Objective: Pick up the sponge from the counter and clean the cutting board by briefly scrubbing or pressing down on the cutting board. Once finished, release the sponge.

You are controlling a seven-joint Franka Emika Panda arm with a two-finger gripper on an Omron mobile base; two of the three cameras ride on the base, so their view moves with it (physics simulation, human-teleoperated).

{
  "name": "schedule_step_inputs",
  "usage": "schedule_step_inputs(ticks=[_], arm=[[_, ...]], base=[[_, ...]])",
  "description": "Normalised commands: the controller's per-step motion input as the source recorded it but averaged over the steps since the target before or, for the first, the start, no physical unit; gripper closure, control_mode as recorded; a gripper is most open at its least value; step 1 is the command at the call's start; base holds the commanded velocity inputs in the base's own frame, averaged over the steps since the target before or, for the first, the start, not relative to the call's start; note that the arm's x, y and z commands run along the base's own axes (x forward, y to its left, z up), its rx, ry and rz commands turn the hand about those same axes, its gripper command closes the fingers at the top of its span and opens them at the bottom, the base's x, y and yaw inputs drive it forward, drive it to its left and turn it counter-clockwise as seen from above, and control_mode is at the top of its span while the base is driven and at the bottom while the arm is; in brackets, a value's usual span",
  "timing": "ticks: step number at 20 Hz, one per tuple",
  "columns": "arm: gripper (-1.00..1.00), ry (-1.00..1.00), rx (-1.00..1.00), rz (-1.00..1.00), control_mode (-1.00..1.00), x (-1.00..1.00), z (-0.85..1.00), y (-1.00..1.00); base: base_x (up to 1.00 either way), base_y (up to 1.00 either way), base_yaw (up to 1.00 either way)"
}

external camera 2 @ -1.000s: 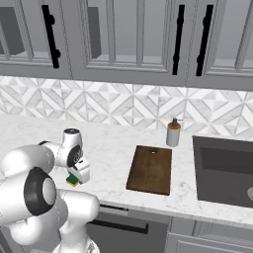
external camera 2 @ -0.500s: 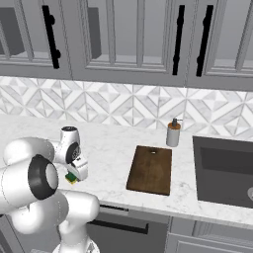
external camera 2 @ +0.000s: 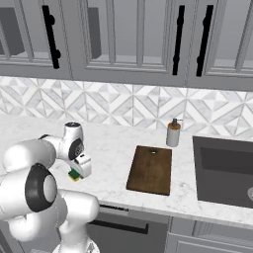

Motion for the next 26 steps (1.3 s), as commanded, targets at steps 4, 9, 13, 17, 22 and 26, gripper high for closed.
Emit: schedule_step_inputs(ticks=[4, 9, 13, 17, 22, 26], arm=[[1.0, -0.06, 0.0, -0.05, -1.0, 0.01, 0.8, -0.93], [1.0, 0.0, 0.0, -0.11, -1.0, 0.0, 0.4, -0.96], [1.0, 0.0, 0.0, -0.16, -1.0, 0.0, 0.0, -1.0], [1.0, 0.0, 0.0, -0.16, -1.0, 0.0, 0.0, -1.0], [1.0, 0.0, 0.0, -0.16, -1.0, 0.0, 0.05, -1.0], [1.0, 0.0, 0.0, -0.17, -1.0, -0.02, 0.05, -0.86]], base=[[0.0, 0.0, 0.0], [0.0, 0.0, 0.0], [0.0, 0.0, 0.0], [0.0, 0.0, 0.0], [0.0, 0.0, 0.0], [0.0, 0.0, 0.0]])
